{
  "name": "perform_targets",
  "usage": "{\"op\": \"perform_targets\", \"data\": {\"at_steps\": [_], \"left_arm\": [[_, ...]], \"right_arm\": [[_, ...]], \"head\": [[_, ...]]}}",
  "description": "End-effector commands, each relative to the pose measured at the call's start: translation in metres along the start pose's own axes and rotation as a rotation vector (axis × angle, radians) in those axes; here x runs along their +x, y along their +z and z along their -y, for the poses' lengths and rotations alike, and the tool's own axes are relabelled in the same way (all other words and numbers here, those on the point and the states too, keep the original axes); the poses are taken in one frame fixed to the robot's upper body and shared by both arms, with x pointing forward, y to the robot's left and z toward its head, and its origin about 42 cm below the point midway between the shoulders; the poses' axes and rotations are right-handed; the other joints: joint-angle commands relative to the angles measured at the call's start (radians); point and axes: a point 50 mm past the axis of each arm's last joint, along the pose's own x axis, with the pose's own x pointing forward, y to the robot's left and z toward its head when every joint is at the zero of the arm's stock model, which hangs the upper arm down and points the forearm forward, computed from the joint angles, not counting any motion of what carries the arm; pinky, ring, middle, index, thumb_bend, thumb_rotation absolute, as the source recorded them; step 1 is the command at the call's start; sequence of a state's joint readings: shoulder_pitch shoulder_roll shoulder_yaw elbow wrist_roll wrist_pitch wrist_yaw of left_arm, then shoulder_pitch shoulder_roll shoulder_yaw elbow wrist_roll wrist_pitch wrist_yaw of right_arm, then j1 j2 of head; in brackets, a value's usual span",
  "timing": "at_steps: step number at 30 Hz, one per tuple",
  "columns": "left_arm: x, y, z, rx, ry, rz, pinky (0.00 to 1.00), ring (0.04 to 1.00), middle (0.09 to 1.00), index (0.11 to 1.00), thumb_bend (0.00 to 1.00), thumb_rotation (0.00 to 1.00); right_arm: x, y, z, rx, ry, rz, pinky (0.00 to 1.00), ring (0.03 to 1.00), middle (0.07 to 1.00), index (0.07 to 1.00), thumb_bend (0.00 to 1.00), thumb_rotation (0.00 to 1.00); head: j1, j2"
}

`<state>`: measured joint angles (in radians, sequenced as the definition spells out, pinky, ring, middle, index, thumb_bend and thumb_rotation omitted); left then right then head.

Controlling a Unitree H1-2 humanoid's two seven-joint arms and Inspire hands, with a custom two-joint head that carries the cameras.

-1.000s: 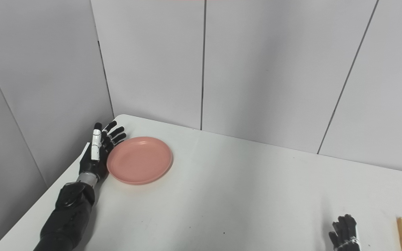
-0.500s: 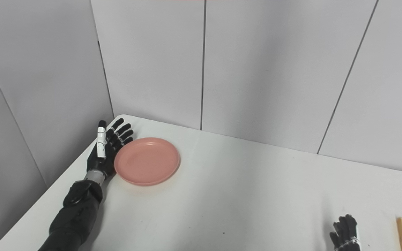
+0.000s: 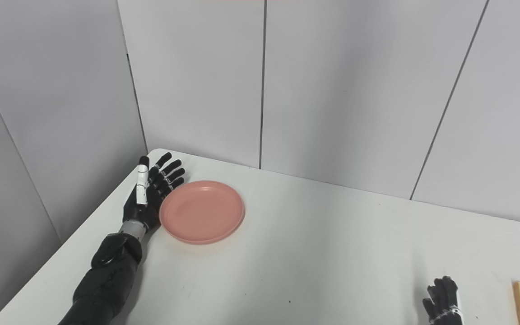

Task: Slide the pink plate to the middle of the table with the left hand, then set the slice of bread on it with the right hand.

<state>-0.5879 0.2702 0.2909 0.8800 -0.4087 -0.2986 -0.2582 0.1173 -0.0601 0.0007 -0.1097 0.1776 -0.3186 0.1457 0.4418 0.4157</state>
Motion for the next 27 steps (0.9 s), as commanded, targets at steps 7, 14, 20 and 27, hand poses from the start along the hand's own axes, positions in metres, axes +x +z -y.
{"op": "perform_targets", "data": {"at_steps": [7, 14, 20, 27], "left_arm": [[-0.006, -0.018, 0.034, 0.077, -0.116, -0.015, 0.89, 0.858, 0.859, 0.883, 0.81, 0.99], [-0.011, -0.026, 0.047, 0.094, -0.142, -0.03, 0.9, 0.864, 0.863, 0.889, 0.79, 1.0], [-0.014, -0.03, 0.055, 0.104, -0.164, -0.045, 0.91, 0.875, 0.867, 0.891, 0.81, 1.0], [-0.02, -0.035, 0.069, 0.101, -0.202, -0.045, 0.91, 0.879, 0.864, 0.882, 0.82, 0.98]], "right_arm": [[-0.038, -0.055, -0.002, 0.034, -0.028, -0.213, 1.0, 1.0, 1.0, 1.0, 0.72, 0.96], [-0.038, -0.055, -0.004, 0.036, -0.031, -0.216, 1.0, 1.0, 1.0, 1.0, 0.74, 0.96], [-0.038, -0.055, -0.005, 0.039, -0.034, -0.215, 1.0, 1.0, 0.999, 1.0, 0.75, 0.94], [-0.037, -0.055, -0.006, 0.041, -0.038, -0.215, 1.0, 1.0, 0.993, 1.0, 0.76, 0.94]], "head": [[-0.004, 0.008], [-0.009, 0.014], [-0.015, 0.015], [-0.02, 0.017]]}}
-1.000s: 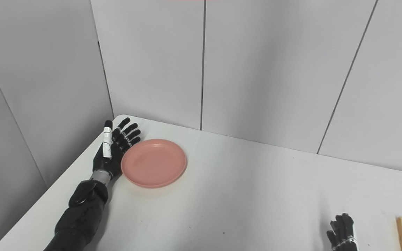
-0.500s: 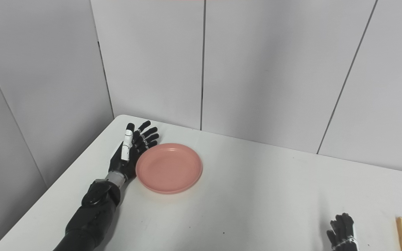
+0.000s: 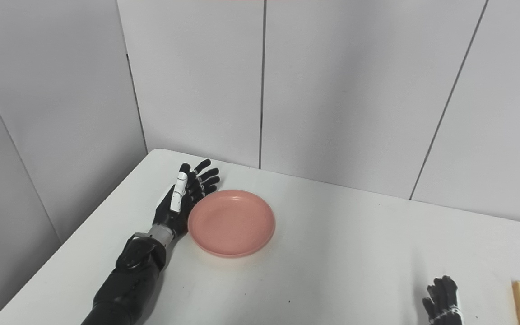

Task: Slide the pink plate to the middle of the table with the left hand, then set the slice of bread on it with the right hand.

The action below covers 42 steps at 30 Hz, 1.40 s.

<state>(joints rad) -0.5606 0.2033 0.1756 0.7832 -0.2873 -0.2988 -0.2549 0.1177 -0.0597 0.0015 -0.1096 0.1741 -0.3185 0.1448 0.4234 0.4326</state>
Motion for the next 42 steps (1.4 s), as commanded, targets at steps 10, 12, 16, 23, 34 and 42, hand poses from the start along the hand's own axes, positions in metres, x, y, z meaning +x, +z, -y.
{"op": "perform_targets", "data": {"at_steps": [10, 12, 16, 23, 34, 42], "left_arm": [[-0.018, -0.022, 0.043, -0.006, -0.093, -0.029, 0.92, 0.889, 0.871, 0.887, 0.83, 1.0], [-0.019, -0.024, 0.047, -0.008, -0.1, -0.033, 0.93, 0.893, 0.877, 0.893, 0.83, 1.0], [-0.022, -0.026, 0.054, -0.011, -0.111, -0.04, 0.93, 0.896, 0.886, 0.898, 0.82, 1.0], [-0.028, -0.029, 0.067, 0.025, -0.132, -0.056, 0.92, 0.896, 0.883, 0.905, 0.84, 1.0], [-0.04, -0.036, 0.083, 0.036, -0.166, -0.086, 0.97, 0.931, 0.905, 0.92, 0.81, 1.0], [-0.047, -0.033, 0.092, 0.034, -0.2, -0.118, 0.99, 0.95, 0.923, 0.934, 0.81, 1.0]], "right_arm": [[-0.037, -0.055, -0.007, 0.05, -0.04, -0.218, 1.0, 0.99, 0.985, 0.993, 0.78, 0.92], [-0.036, -0.055, -0.007, 0.046, -0.039, -0.22, 1.0, 0.988, 0.984, 0.992, 0.79, 0.93], [-0.036, -0.056, -0.006, 0.044, -0.043, -0.212, 1.0, 0.977, 0.977, 0.982, 0.79, 0.92], [-0.036, -0.056, -0.005, 0.038, -0.04, -0.213, 1.0, 0.973, 0.976, 0.978, 0.81, 0.93], [-0.036, -0.056, -0.006, 0.046, -0.043, -0.214, 1.0, 0.98, 0.982, 0.982, 0.82, 0.92], [-0.036, -0.056, -0.007, 0.052, -0.041, -0.214, 1.0, 0.982, 0.979, 0.977, 0.86, 0.91]], "head": [[-0.003, 0.003], [-0.005, 0.003], [-0.003, 0.003], [-0.002, 0.005], [-0.005, 0.016], [-0.014, 0.026]]}}
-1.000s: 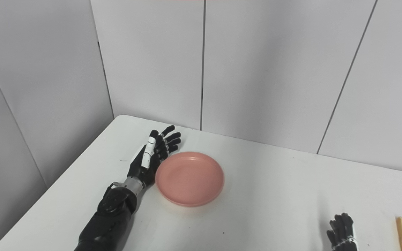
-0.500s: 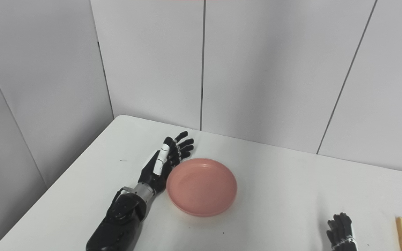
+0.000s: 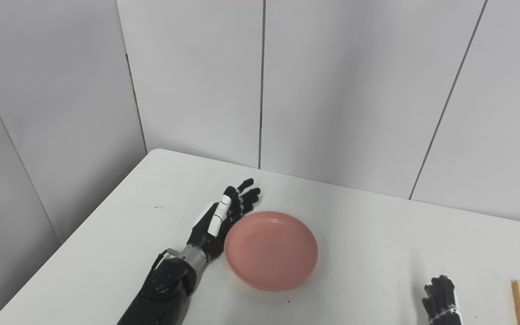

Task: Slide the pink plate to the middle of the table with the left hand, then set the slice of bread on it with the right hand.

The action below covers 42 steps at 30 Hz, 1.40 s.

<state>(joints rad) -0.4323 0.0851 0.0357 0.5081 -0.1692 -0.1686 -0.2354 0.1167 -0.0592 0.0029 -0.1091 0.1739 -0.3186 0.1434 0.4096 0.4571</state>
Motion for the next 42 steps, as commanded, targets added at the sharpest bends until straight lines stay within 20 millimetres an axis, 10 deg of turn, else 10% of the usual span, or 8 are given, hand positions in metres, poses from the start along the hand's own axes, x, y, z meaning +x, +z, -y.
{"op": "perform_targets", "data": {"at_steps": [1, 42], "left_arm": [[-0.018, -0.021, 0.014, -0.028, -0.021, -0.068, 0.99, 0.951, 0.923, 0.935, 0.81, 1.0], [-0.085, -0.007, 0.05, -0.172, -0.174, -0.113, 0.97, 0.904, 0.906, 0.908, 0.81, 0.95]], "right_arm": [[-0.037, -0.055, -0.007, 0.053, -0.042, -0.212, 1.0, 0.982, 0.979, 0.978, 0.86, 0.9], [-0.029, 0.002, -0.071, 0.017, -0.05, -0.125, 0.96, 0.934, 0.939, 0.954, 0.59, 0.78]], "head": [[-0.009, 0.008], [-0.505, 0.217]]}}
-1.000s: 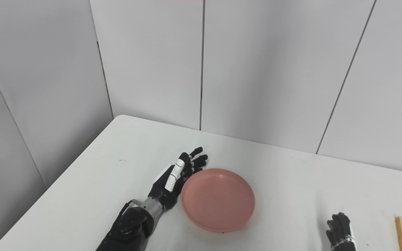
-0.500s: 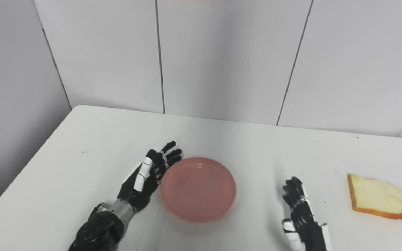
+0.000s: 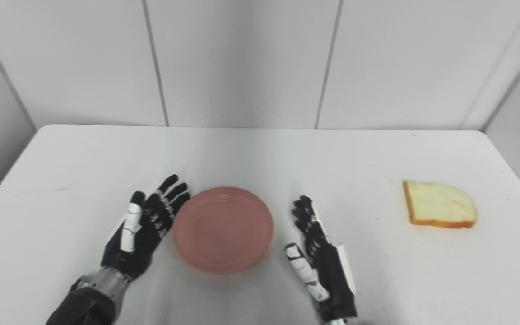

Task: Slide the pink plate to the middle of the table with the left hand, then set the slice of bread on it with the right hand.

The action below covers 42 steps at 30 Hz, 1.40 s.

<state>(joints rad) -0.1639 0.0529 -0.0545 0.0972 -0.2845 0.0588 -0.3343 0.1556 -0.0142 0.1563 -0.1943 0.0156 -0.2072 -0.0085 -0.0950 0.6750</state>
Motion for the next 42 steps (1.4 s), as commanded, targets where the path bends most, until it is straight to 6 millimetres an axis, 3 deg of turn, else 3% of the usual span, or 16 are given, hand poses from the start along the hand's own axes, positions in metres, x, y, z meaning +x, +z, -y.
{"op": "perform_targets", "data": {"at_steps": [1, 21, 34, 42], "left_arm": [[-0.009, -0.013, 0.003, -0.016, 0.001, -0.061, 0.96, 0.904, 0.905, 0.905, 0.82, 0.95], [-0.015, -0.023, 0.025, 0.0, 0.005, -0.038, 0.95, 0.93, 0.923, 0.913, 0.82, 0.94], [-0.001, -0.022, 0.022, -0.003, 0.02, 0.012, 0.95, 0.949, 0.947, 0.924, 0.81, 0.93], [0.013, -0.02, 0.022, 0.053, 0.059, 0.015, 1.0, 0.996, 0.979, 0.954, 0.79, 1.0]], "right_arm": [[-0.023, -0.004, -0.022, 0.062, -0.055, -0.05, 0.95, 0.932, 0.937, 0.95, 0.59, 0.78], [-0.025, -0.008, -0.02, 0.042, -0.05, -0.068, 0.99, 0.939, 0.94, 0.947, 0.64, 0.81], [-0.023, -0.015, -0.022, 0.047, -0.049, -0.071, 0.98, 0.936, 0.942, 0.958, 0.63, 0.81], [-0.022, -0.017, -0.022, 0.063, -0.052, -0.076, 0.98, 0.942, 0.947, 0.959, 0.64, 0.8]], "head": [[-0.005, -0.001], [-0.031, -0.028], [-0.05, -0.056], [-0.057, -0.069]]}}
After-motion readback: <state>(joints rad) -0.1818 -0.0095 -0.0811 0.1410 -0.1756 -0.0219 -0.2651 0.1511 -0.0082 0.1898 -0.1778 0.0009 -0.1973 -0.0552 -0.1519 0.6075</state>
